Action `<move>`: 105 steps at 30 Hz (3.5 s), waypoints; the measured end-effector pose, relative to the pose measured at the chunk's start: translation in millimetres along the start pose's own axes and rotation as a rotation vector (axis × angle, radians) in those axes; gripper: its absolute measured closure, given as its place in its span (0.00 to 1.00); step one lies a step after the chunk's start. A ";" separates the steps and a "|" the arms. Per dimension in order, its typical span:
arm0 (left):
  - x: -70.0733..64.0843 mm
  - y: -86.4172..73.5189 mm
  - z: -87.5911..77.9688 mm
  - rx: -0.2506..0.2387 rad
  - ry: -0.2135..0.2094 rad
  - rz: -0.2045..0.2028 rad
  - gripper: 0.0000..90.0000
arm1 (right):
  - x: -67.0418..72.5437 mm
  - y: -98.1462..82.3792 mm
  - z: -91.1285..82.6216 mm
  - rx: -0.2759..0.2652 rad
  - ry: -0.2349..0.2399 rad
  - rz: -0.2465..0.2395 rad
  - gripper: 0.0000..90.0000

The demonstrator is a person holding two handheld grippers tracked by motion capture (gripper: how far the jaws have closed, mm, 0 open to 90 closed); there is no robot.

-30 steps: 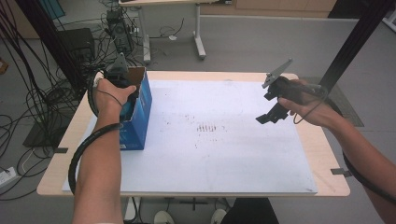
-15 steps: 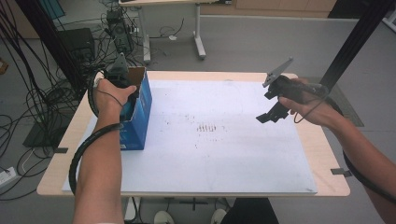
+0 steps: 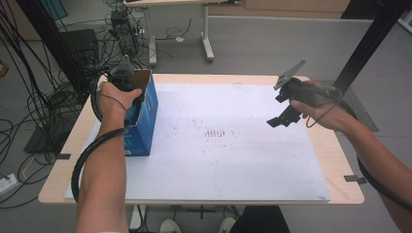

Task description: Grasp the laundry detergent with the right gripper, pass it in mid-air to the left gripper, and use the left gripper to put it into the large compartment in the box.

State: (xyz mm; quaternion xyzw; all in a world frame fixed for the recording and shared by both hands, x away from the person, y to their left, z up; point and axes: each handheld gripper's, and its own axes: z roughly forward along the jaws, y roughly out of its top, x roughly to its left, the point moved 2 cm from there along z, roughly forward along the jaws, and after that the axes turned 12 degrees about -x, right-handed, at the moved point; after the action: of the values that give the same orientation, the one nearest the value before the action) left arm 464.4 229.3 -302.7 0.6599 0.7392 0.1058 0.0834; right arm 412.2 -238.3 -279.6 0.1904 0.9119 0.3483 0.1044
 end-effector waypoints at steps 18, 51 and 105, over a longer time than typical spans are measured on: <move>-0.4 0.1 0.1 0.001 0.000 0.001 0.39 | 0.7 1.4 -2.9 -0.007 -0.001 -0.003 0.00; 0.1 -0.8 0.3 -0.006 -0.006 0.001 0.39 | -0.2 0.4 -4.9 -0.011 0.002 -0.007 0.00; -5.4 -1.5 -48.1 -0.064 0.009 0.032 0.25 | 0.7 4.9 -8.1 -0.028 0.003 -0.004 0.00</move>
State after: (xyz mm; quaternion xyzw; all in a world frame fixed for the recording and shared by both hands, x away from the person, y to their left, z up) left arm 450.9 221.6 -256.8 0.6683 0.7249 0.1337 0.0995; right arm 410.2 -239.5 -270.4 0.1868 0.9074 0.3611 0.1064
